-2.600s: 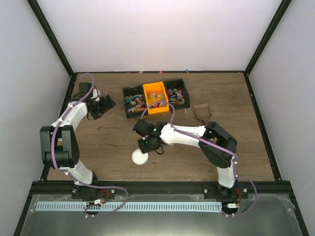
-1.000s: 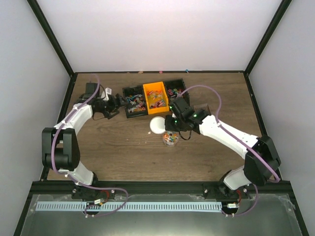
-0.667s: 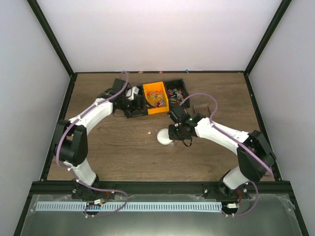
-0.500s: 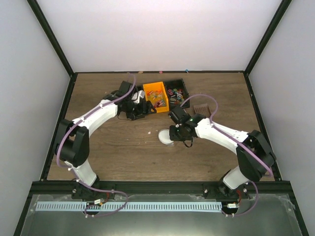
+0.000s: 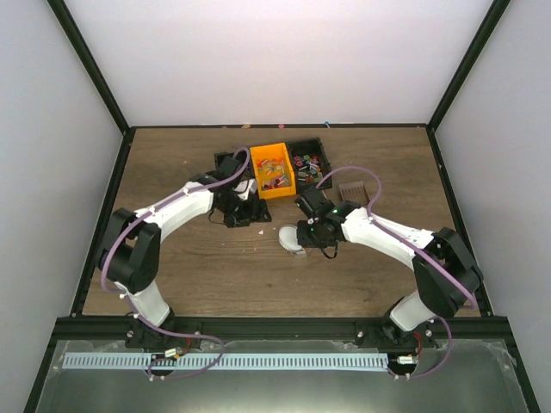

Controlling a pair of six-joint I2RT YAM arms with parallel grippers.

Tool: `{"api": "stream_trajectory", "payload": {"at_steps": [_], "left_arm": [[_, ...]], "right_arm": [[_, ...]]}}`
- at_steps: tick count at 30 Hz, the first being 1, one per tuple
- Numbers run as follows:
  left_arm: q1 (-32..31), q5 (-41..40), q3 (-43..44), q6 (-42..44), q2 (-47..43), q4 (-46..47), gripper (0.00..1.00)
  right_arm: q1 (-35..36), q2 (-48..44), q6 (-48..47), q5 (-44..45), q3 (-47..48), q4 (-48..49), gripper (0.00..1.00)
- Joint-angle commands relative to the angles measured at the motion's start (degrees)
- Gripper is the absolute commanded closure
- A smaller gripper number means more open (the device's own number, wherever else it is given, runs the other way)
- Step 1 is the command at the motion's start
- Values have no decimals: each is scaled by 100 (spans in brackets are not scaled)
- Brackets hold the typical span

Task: Pack the candies
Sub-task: Close the bottle lid on the packing bottle.

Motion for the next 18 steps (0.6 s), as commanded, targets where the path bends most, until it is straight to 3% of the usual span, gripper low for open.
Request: {"api": "stream_trajectory", "payload": {"at_steps": [1,7,18], "left_arm": [[-304,-486,-132,522,50,-725,20],[-686,-660,-48,688,201,-1012,21],[-956,-212,399,512,306,-1060,21]], "right_arm": [[-45,-45,-135,138,156,-98,79],[-45,71,-220,139,203,-76,79],[-44,60,-233,99,323,-96,79]]}}
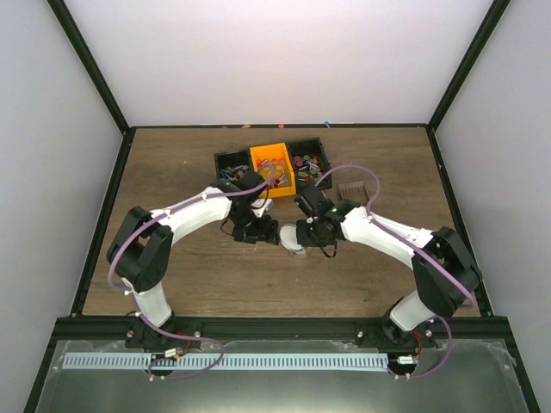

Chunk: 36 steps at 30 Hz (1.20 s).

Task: Pack the candies
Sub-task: Close the bottle lid on the packing bottle.

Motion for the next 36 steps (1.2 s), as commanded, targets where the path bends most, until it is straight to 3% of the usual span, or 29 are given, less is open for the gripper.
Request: {"api": "stream_trajectory", "payload": {"at_steps": [1,17,24,36], "left_arm": [[-66,243,351,-13,22,-7,21],[-225,638,979,-110,356,40,21],[-308,603,1205,-161,502,-40,22],[-670,534,1780,-109,923,-255,22]], "right_arm": [[-41,-2,-86,62,253,-74,79],[-207,-337,-68,-282,97,128,76],[-670,-853,116,-572,-305,207,76],[-708,-1028,142,-555,-565,92,76]]}}
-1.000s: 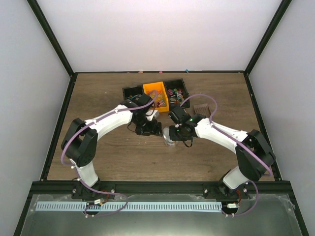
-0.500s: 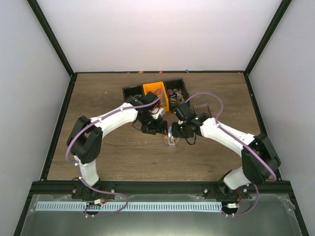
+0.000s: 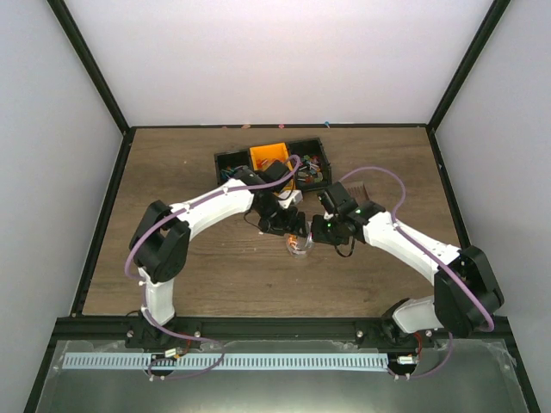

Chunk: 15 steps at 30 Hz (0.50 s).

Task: Pack the candies
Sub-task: Close the bottle lid on the packing bottle.

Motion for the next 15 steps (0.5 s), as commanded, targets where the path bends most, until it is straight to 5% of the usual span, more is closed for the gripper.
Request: {"api": "stream_trajectory", "payload": {"at_steps": [1,15], "left_arm": [[-131,-4,247,24,164,-189,22],[-302,-103,421,2,186,-271,21]], "right_arm": [[-20,-110,64,-17,-67,-10,76],[-22,-120,221,100,-175,-266,76]]}}
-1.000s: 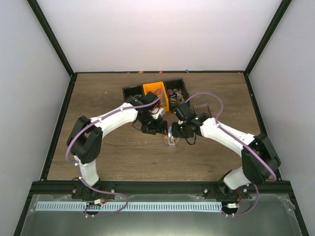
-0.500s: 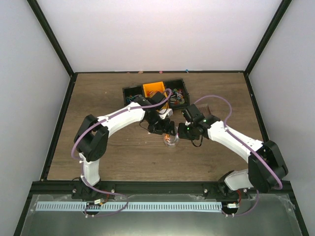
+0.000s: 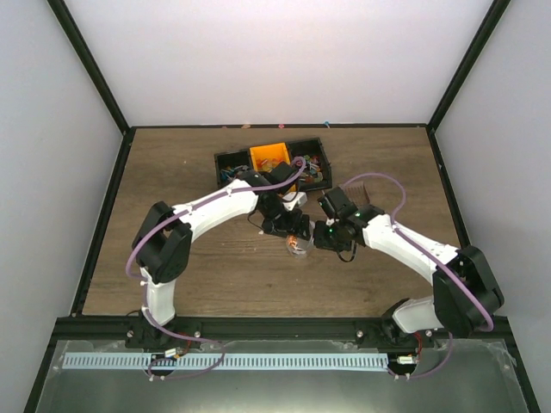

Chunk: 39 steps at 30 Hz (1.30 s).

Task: Pack the candies
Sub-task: Close the bottle lid on the packing bottle.

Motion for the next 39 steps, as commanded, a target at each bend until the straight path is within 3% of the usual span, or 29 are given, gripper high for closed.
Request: {"api": "stream_trajectory", "payload": {"at_steps": [1,18,39], "left_arm": [[-88,-16,201,-10,113,-48,21],[-137,-56,382,20,330,-124,21],[-133,-935,414,64,166,-577,21]], "right_arm": [[-26,-123,86,140,96,-151,76],[-25,-16,-125,491,67,-67,76],[-27,360,-389,386,298,108,76]]}}
